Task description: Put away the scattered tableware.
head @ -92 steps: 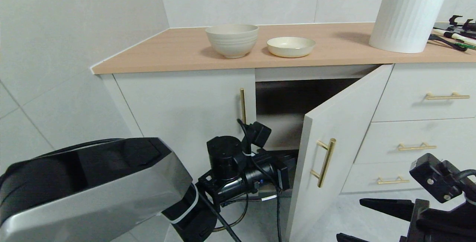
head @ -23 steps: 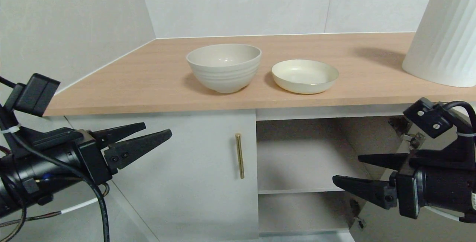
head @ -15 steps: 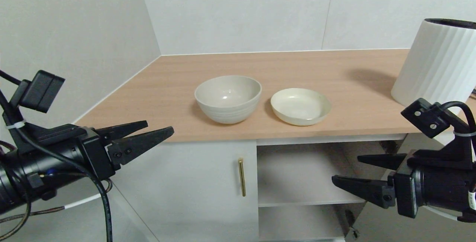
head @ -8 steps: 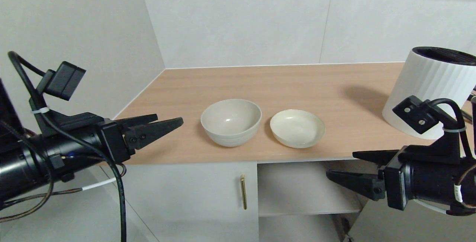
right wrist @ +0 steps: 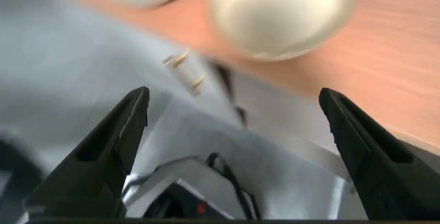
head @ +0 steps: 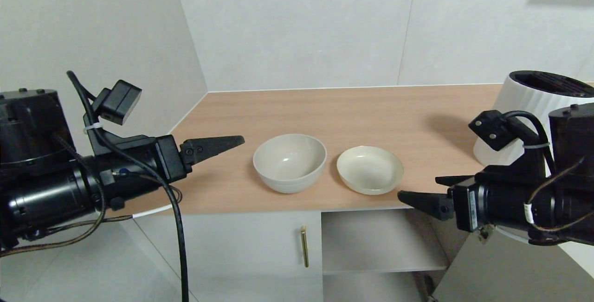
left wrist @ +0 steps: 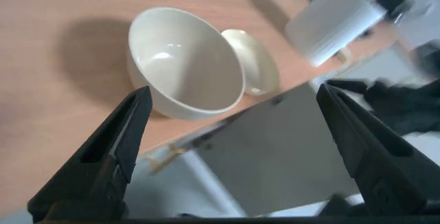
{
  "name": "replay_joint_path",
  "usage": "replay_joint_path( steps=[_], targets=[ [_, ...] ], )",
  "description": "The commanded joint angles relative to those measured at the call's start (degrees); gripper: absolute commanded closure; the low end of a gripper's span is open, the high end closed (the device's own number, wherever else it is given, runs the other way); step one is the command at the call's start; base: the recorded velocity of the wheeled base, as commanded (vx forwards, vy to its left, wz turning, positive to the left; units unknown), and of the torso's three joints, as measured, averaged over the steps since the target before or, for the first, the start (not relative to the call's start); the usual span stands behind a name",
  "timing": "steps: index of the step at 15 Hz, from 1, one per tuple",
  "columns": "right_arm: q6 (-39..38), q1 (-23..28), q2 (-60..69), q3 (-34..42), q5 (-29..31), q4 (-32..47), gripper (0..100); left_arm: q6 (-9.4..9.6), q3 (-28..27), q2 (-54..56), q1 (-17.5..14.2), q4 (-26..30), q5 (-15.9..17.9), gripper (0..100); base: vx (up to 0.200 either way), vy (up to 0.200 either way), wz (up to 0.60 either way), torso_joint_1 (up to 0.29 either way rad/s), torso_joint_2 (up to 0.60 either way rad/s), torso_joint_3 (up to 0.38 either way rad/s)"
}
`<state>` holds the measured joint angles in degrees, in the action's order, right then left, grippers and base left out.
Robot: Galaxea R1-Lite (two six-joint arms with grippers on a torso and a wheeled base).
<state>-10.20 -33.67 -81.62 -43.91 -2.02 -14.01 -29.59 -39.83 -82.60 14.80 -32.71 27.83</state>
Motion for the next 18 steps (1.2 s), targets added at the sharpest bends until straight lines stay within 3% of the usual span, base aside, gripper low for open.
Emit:
replay_joint_path(
  steps=[1,3,6,7,10,18],
  targets=[
    [-4.9,-0.1,-5.2,-4.1,4.7,0.2,0,-2.58,-1.3,-2.0,1.1,0.4,-0.5,0,0.0,0.0,0.0,0.0,0.0,0.0],
    [-7.1,0.0,-7.4,-6.1,7.6,0.2,0,-2.93,-2.0,-4.7,2.2,1.6,-3.9,0,0.0,0.0,0.0,0.0,0.0,0.0],
    [-10.4,0.0,-10.3,-8.8,12.2,0.1,0,-3.02,-4.6,-12.1,5.4,3.4,-15.4,0,0.0,0.0,0.0,0.0,0.0,0.0],
    [-10.8,0.2,-10.7,-9.2,12.6,0.1,0,-3.37,-4.8,-13.6,5.9,2.9,-17.4,0,0.0,0.0,0.0,0.0,0.0,0.0],
    [-11.0,0.8,-10.8,-9.5,12.7,0.0,0,-7.77,-6.4,-15.0,7.0,3.4,-18.1,0,0.0,0.0,0.0,0.0,0.0,0.0],
    [-11.8,1.2,-12.3,-10.2,14.5,-0.2,0,-7.94,-8.0,-18.8,7.1,3.4,-21.8,0,0.0,0.0,0.0,0.0,0.0,0.0]
  ],
)
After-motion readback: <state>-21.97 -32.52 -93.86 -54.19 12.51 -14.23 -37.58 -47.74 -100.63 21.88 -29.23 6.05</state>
